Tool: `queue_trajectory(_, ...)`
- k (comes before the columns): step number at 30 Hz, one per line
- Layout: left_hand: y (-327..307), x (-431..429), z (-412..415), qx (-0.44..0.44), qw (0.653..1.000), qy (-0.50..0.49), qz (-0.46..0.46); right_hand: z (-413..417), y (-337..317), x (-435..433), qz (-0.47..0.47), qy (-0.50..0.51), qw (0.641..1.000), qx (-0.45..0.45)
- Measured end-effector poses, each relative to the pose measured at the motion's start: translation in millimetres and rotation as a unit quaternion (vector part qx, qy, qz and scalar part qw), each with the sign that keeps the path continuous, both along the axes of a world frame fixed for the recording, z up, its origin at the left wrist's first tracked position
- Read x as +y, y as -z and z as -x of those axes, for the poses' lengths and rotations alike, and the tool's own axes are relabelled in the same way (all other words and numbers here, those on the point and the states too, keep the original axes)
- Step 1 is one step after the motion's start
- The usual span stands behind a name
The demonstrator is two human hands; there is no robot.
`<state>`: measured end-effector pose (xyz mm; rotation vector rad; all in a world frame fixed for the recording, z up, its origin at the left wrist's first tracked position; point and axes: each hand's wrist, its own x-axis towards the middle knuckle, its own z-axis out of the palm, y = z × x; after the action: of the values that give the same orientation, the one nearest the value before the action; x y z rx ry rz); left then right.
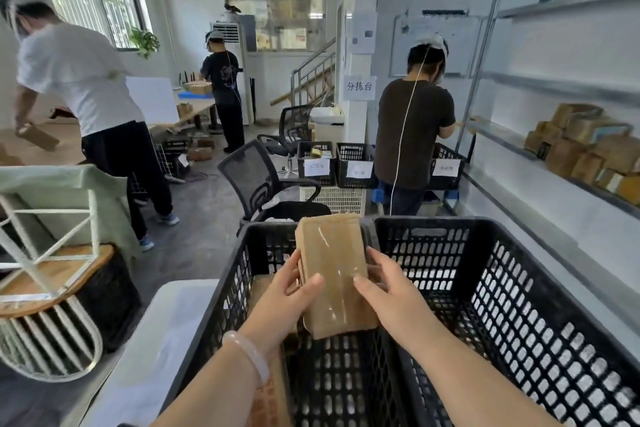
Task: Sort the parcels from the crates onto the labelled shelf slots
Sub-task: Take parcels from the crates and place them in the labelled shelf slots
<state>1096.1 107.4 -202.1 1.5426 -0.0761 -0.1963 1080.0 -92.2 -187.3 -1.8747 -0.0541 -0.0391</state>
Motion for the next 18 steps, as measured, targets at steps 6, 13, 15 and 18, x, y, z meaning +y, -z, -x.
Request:
queue_trajectory(6,5.8,5.8,3.4,0.097,0.974,0.003,0.203,0.3,-5.0,1.4,-0.023,0.009,0.999,-0.042)
queue_trajectory(13,2.3,2.8,2.2,0.035,0.989,-0.076,0.118,-2.1,-0.5,0.2,-0.054,-0.010,0.998,0.011)
queue_trajectory(15,1.6,3.8,-0.6,0.008,0.994,-0.091,0.062,0.2,-0.4,-0.4,-0.004,0.007,1.000,-0.024)
queue_trajectory(18,-3.7,0.3,0.9,0.014,0.998,-0.030,0.054,6.1,-6.9,1.4,0.063,-0.001,0.996,-0.062)
